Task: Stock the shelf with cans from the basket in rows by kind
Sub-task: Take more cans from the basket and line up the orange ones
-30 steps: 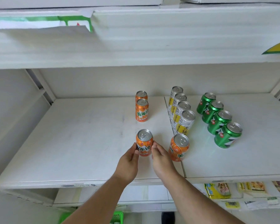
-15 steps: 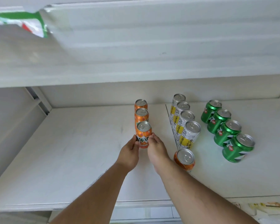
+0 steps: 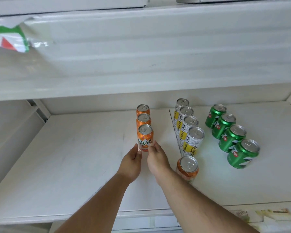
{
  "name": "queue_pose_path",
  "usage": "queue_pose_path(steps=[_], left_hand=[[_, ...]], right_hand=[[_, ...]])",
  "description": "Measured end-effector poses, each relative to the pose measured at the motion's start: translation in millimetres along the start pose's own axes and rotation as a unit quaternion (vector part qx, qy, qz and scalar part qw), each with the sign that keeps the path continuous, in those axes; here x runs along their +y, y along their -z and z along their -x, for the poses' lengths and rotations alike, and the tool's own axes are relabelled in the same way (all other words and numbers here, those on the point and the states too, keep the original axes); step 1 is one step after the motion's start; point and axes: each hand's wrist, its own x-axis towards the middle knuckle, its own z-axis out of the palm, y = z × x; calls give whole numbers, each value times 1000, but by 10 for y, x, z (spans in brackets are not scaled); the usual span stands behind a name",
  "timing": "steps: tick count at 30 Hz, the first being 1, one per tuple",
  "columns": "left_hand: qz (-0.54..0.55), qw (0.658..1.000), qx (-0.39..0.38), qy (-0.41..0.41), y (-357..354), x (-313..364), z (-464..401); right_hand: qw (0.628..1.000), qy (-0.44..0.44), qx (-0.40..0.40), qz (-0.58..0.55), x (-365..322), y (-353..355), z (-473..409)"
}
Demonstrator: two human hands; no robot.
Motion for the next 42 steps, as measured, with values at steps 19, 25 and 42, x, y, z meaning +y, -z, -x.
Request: queue_pose_path(steps=[19, 25, 42], left_hand=[[-11, 995, -94, -22, -625, 149, 1010], [-16, 993, -113, -36, -828, 341, 960], [7, 999, -45, -18, -141, 10, 1049]], right_hand=[[961, 34, 262, -77, 667, 1262, 1108], [993, -35, 109, -22, 699, 1397, 731], [999, 9, 9, 49, 674, 562, 860]])
